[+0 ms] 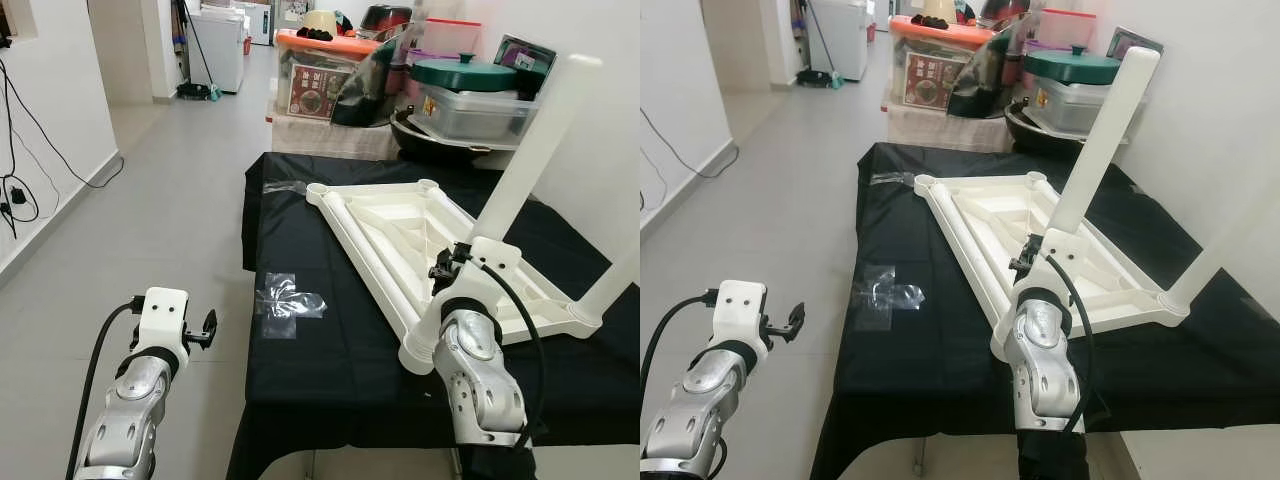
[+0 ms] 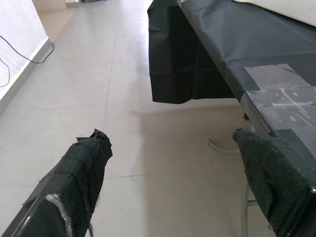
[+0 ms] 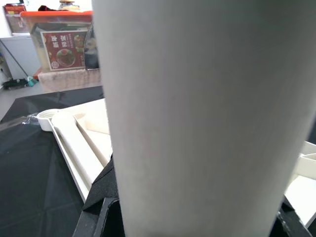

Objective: Building children table

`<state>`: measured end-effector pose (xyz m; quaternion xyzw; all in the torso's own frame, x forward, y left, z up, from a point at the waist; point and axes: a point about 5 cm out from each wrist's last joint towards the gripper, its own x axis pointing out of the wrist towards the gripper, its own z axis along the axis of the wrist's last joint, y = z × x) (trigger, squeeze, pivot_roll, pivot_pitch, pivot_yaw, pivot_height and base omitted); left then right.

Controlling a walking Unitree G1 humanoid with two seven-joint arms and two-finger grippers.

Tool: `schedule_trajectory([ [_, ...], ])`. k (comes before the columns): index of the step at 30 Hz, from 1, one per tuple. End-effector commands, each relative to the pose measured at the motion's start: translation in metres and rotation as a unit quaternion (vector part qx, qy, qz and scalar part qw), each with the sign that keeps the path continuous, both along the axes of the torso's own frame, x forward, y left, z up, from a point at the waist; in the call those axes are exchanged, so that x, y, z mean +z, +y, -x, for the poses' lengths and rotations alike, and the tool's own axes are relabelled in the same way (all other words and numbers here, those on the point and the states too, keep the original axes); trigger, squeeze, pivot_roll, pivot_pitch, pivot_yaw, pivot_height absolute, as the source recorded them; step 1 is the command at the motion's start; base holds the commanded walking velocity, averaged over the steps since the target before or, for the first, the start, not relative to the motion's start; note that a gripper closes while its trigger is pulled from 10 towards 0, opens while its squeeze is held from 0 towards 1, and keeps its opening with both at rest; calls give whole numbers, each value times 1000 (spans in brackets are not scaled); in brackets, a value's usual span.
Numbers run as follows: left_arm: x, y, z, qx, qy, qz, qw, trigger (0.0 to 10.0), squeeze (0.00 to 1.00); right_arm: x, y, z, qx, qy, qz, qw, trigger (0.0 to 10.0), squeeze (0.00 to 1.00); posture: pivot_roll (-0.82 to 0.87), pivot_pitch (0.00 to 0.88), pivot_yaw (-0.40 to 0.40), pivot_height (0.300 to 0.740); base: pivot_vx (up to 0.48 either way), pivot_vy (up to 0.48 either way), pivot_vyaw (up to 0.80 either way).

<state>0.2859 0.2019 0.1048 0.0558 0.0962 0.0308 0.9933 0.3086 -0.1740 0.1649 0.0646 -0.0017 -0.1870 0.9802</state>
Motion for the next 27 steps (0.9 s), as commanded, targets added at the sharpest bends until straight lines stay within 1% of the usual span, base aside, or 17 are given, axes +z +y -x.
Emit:
schedule_trajectory([
  [1,0,0,-3,-5,3,-10,1000,10000,0,-25,-13,6,-26,51,-3,998,10000,0,38,0,-73,740,0,0,0],
  [5,-1,0,-3,-5,4,-11,1000,10000,0,-18,-13,6,-25,32,-3,999,10000,0,37,0,-72,740,0,0,0],
  [17,-2,0,-3,-8,4,-12,1000,10000,0,-10,-11,6,-19,10,-11,1000,10000,0,33,0,-72,740,0,0,0],
  [18,-2,0,-3,-7,4,-12,1000,10000,0,-9,-11,6,-19,8,-12,1000,10000,71,33,0,-72,740,0,0,0],
  [22,-2,0,-3,-7,5,-12,1000,10000,0,-7,-11,5,-18,3,-13,1000,10000,67,32,0,-73,740,0,0,0],
  [27,-3,0,-4,-8,5,-12,1000,10000,0,1,-12,4,-16,-15,-4,1000,10000,47,31,0,-74,740,0,0,0],
])
